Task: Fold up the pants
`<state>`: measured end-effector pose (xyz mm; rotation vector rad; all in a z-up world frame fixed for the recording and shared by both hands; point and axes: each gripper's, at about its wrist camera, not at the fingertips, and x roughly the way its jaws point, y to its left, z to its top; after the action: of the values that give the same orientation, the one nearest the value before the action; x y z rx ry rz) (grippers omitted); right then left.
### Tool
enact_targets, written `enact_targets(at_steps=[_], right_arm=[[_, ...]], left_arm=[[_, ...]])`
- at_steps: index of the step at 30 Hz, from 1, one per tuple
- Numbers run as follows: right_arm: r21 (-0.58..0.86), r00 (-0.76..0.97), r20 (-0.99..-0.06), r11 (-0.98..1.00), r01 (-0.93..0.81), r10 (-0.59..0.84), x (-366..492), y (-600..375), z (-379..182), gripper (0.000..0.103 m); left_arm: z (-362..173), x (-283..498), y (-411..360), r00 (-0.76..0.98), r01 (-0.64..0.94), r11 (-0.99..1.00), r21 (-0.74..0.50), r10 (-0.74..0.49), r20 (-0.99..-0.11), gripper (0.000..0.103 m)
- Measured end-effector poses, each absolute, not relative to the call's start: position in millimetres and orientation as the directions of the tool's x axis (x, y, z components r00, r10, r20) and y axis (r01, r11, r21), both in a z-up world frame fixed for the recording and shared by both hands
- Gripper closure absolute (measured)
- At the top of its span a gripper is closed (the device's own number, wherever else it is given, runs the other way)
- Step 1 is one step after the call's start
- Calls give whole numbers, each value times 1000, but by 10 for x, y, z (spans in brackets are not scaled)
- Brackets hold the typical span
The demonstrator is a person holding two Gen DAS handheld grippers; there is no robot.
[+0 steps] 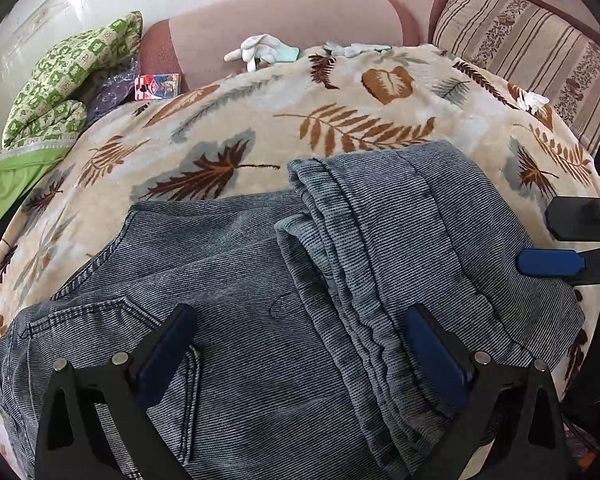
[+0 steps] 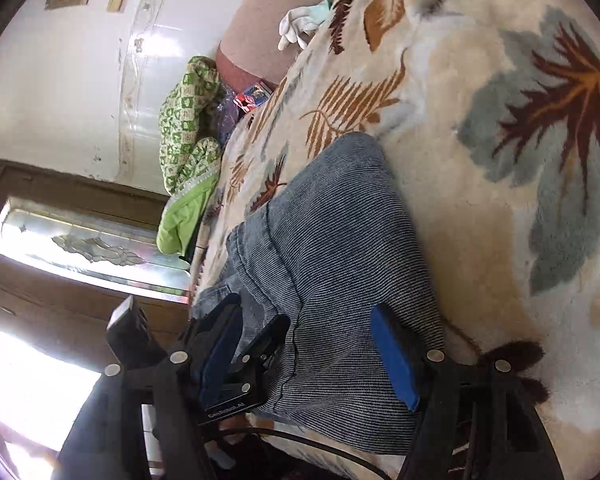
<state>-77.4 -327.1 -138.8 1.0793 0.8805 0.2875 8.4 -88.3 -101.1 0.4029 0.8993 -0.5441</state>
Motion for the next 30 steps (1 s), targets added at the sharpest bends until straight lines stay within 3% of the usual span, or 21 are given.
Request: enact_targets(at_steps=[6, 18, 26, 30], right_arm=[[878, 643, -456, 431, 210, 615, -788, -3317, -1398, 33], [851, 688, -446, 509, 127, 572, -341, -3321, -1021, 33], [815, 579, -556, 528, 239, 596, -24, -3217, -1406, 33], [808, 577, -560, 545, 222, 594, -9, -3194, -1419, 32]], left_arm=[[-1098, 197, -722, 430, 580, 813, -56, -363, -827, 0], [-1112, 182, -750, 418, 600, 797, -66, -384, -823, 0], [-1144, 195, -760, 410, 620, 782, -69, -398, -821, 0], [-1141, 206, -753, 406, 624, 778, -76, -406, -819, 0]])
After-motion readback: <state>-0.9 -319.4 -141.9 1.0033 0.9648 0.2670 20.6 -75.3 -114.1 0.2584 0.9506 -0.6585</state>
